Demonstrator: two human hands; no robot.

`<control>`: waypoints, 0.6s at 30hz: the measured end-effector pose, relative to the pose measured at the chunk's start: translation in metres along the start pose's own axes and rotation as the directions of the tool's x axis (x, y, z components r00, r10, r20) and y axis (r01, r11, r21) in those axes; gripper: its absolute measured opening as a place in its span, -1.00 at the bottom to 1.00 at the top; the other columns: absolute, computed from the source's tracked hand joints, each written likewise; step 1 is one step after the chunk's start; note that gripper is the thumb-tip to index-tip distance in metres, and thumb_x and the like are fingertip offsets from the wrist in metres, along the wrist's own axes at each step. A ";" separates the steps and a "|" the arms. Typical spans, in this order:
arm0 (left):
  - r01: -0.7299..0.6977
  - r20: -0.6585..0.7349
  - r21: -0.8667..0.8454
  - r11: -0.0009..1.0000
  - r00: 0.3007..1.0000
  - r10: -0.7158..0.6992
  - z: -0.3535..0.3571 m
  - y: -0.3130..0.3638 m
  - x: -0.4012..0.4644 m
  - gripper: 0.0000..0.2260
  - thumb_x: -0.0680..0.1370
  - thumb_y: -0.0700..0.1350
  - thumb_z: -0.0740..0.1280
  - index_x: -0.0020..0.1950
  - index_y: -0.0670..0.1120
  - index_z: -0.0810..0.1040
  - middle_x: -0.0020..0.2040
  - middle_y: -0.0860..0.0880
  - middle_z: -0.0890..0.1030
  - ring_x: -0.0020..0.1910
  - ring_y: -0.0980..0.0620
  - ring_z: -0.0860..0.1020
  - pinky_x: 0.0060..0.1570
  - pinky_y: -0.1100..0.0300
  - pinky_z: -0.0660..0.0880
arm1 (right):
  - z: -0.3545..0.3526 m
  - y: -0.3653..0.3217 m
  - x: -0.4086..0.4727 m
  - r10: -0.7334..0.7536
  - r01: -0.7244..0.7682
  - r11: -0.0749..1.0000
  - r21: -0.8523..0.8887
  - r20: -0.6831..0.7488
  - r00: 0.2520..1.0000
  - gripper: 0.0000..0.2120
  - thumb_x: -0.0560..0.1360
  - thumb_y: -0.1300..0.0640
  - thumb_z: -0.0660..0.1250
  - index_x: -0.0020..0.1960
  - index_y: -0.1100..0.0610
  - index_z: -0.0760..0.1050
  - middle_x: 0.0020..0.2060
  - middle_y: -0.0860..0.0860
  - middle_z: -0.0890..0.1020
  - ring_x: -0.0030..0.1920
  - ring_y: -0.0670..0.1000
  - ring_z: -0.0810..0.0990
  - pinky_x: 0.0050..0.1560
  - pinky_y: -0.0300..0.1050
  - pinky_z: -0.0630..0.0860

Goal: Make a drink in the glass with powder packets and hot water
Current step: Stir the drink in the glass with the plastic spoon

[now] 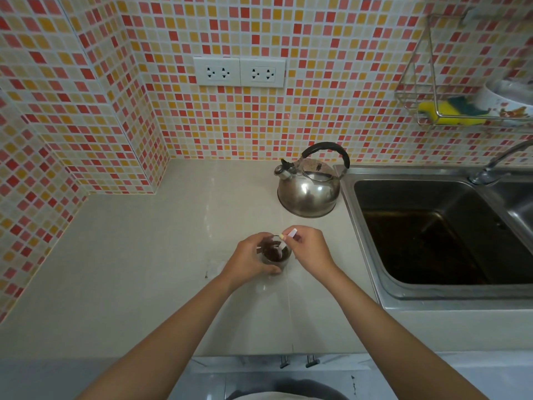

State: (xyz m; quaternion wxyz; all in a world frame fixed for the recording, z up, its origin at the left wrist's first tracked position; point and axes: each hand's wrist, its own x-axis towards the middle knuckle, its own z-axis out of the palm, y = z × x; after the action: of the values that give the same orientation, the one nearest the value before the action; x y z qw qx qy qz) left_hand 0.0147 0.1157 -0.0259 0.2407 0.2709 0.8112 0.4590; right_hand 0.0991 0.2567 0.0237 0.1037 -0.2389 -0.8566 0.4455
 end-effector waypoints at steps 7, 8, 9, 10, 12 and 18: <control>0.014 -0.004 0.011 1.000 1.000 -0.014 0.000 0.000 0.001 -0.26 0.15 -0.09 0.66 0.29 0.00 0.49 0.21 0.02 0.59 0.21 0.05 0.55 0.29 0.15 0.48 | 0.010 0.009 0.000 0.148 -0.141 0.982 0.122 -0.043 0.988 -0.87 0.48 0.20 0.35 -0.23 0.15 0.59 -0.44 -0.01 0.58 -0.48 -0.09 0.50 -0.32 -0.19 0.47; 0.019 -0.005 0.018 1.000 1.000 -0.019 0.001 0.000 0.001 -0.26 0.15 -0.09 0.65 0.30 0.01 0.49 0.22 0.02 0.59 0.21 0.05 0.54 0.29 0.15 0.48 | 0.010 0.009 0.000 0.140 -0.133 0.985 0.108 -0.062 0.988 -0.88 0.49 0.20 0.34 -0.22 0.15 0.59 -0.41 0.01 0.59 -0.41 -0.04 0.54 -0.27 -0.16 0.47; 0.024 -0.006 0.022 0.999 1.000 -0.023 0.001 0.000 0.001 -0.25 0.16 -0.08 0.65 0.30 0.02 0.48 0.23 0.02 0.58 0.21 0.05 0.54 0.28 0.16 0.47 | 0.009 0.009 0.000 0.146 -0.139 0.986 0.093 -0.081 0.986 -0.86 0.49 0.19 0.33 -0.23 0.15 0.58 -0.38 0.03 0.60 -0.34 0.02 0.58 -0.22 -0.12 0.49; 0.024 -0.006 0.023 0.999 1.000 -0.024 0.001 0.000 0.001 -0.26 0.16 -0.09 0.65 0.30 0.02 0.48 0.24 0.02 0.58 0.21 0.05 0.53 0.28 0.17 0.47 | 0.010 0.009 0.001 0.157 -0.150 0.985 0.083 -0.086 0.984 -0.83 0.49 0.19 0.33 -0.27 0.13 0.57 -0.38 0.04 0.60 -0.30 0.07 0.60 -0.19 -0.08 0.51; 0.016 -0.004 0.020 1.000 1.000 -0.016 0.001 0.000 0.001 -0.27 0.16 -0.09 0.65 0.29 0.01 0.49 0.23 0.02 0.58 0.22 0.05 0.54 0.28 0.18 0.47 | 0.012 0.007 0.002 0.161 -0.157 0.984 0.081 -0.041 0.986 -0.79 0.49 0.21 0.32 -0.32 0.10 0.55 -0.42 0.04 0.58 -0.32 0.09 0.58 -0.18 0.00 0.56; 0.021 -0.004 0.007 1.000 1.000 -0.021 0.001 -0.001 0.000 -0.25 0.16 -0.09 0.65 0.30 0.01 0.49 0.23 0.02 0.59 0.23 0.03 0.54 0.30 0.16 0.46 | 0.009 0.006 0.004 0.110 -0.111 0.994 -0.008 -0.071 0.991 -0.82 0.51 0.18 0.31 -0.26 0.15 0.57 -0.36 0.04 0.58 -0.30 0.04 0.55 -0.20 -0.11 0.47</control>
State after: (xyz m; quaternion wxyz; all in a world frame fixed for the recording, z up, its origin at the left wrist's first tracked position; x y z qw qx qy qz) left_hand 0.0149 0.1160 -0.0267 0.2431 0.2622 0.8159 0.4543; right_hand 0.0944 0.2553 0.0130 0.1076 -0.3022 -0.8403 0.4369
